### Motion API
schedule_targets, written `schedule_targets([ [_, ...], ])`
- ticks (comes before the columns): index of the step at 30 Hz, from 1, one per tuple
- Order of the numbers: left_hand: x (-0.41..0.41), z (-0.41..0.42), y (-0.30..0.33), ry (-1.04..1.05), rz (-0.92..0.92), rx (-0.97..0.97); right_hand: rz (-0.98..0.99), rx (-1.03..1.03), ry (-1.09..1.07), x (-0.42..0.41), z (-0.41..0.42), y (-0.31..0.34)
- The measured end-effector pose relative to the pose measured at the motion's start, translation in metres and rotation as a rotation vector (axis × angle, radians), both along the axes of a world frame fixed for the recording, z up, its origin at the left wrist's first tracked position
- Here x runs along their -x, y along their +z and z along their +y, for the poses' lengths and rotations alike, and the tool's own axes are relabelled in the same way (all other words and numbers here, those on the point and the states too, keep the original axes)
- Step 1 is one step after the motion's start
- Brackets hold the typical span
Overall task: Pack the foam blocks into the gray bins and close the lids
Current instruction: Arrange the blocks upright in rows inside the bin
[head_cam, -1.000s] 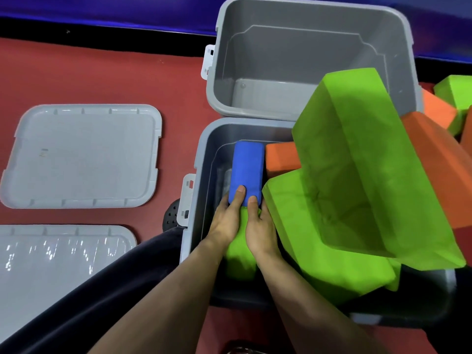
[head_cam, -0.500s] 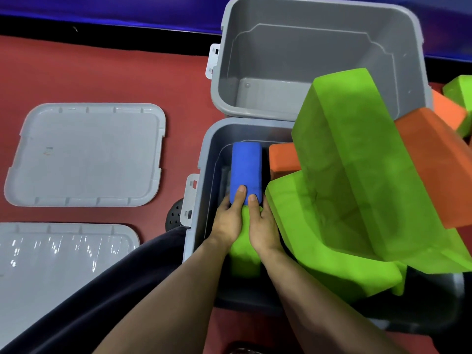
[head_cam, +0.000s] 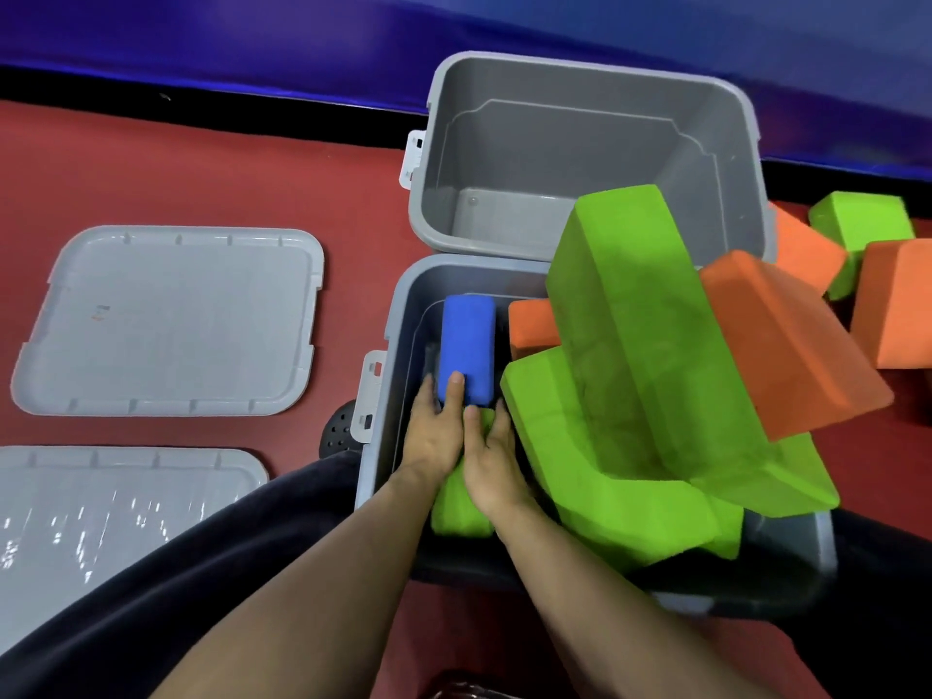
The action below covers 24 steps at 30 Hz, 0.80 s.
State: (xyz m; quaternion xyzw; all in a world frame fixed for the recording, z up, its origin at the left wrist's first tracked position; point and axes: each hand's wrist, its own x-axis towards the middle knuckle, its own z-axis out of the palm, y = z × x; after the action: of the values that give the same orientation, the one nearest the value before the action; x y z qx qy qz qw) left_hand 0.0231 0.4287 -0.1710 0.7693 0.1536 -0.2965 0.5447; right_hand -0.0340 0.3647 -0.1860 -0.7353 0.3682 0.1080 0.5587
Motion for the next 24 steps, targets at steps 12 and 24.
schedule_targets([
  [12,0.013,0.01,0.119,-0.223,-0.158,0.001,-0.301,0.052,0.143,0.053,-0.02,0.12],
  [24,0.048,-0.025,0.226,-0.414,-0.292,0.151,-0.615,0.518,0.287,0.087,-0.124,0.235],
])
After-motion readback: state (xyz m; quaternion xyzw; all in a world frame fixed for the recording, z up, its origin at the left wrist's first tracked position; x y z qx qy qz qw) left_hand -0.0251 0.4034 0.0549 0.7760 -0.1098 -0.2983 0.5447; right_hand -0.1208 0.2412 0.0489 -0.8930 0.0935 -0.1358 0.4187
